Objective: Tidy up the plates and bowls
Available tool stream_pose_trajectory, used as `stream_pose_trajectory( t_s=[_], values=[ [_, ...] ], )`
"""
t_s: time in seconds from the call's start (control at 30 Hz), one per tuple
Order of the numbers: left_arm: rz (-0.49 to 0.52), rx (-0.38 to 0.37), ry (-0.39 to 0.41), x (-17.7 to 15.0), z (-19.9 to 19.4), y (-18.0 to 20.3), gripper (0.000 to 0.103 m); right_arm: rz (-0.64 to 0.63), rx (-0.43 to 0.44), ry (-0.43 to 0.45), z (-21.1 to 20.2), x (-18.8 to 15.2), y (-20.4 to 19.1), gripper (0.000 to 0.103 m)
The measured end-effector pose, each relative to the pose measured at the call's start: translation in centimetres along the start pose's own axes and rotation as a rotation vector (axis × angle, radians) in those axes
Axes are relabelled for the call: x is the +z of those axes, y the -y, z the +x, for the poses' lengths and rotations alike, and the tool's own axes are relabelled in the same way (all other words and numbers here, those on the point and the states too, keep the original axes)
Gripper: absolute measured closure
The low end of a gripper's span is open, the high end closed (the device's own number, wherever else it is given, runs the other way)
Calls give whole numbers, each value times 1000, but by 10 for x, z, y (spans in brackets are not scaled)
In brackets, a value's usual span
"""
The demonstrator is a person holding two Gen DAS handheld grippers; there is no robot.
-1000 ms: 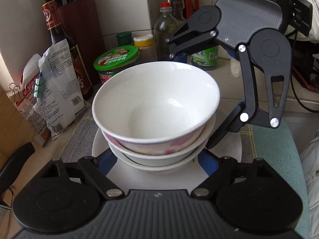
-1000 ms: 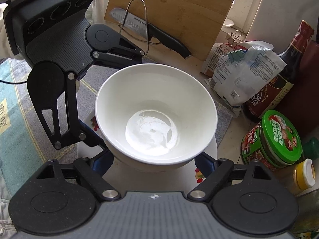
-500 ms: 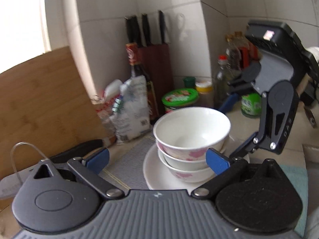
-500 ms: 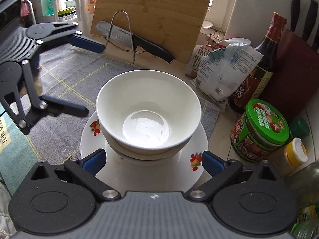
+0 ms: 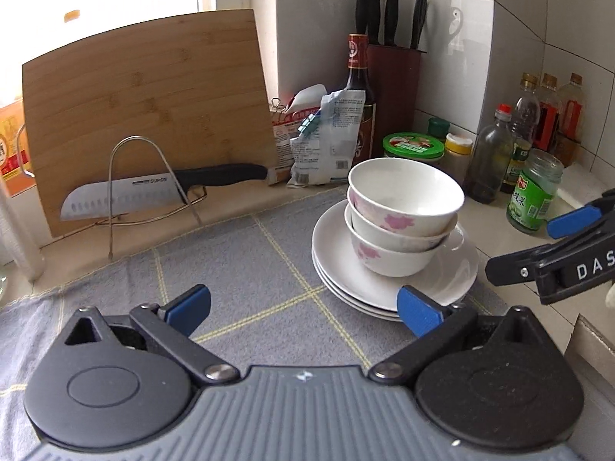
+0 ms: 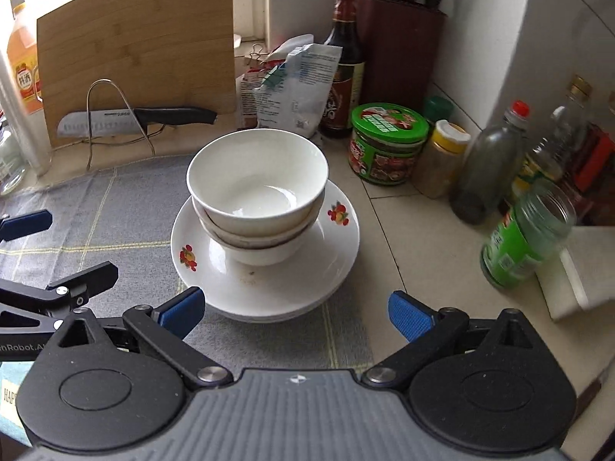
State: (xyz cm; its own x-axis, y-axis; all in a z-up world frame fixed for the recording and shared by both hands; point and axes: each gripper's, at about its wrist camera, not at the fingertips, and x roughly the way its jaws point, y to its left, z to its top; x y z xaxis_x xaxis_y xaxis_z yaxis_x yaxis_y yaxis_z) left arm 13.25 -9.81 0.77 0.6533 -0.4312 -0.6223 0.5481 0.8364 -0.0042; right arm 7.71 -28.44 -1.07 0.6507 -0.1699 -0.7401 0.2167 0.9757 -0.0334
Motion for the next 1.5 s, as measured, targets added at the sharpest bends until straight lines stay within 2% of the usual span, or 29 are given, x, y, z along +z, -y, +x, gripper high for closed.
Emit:
stream_pose_trajectory(
  t_s=[0.1, 0.37, 0.83, 1.5],
  values=[
    [-16, -12, 3, -1, -24, 2, 1, 17, -49, 23, -23, -15, -13, 0],
    [-15, 22, 19, 7, -60, 4, 1, 70, -68, 87, -62, -30, -27, 0],
    [-17, 24, 15, 5, -72, 6, 1, 116, -81, 111, -76, -38, -29, 0],
    [-13, 27, 15, 5, -76, 6, 1, 113, -89, 125, -82, -39, -27, 0]
  ],
)
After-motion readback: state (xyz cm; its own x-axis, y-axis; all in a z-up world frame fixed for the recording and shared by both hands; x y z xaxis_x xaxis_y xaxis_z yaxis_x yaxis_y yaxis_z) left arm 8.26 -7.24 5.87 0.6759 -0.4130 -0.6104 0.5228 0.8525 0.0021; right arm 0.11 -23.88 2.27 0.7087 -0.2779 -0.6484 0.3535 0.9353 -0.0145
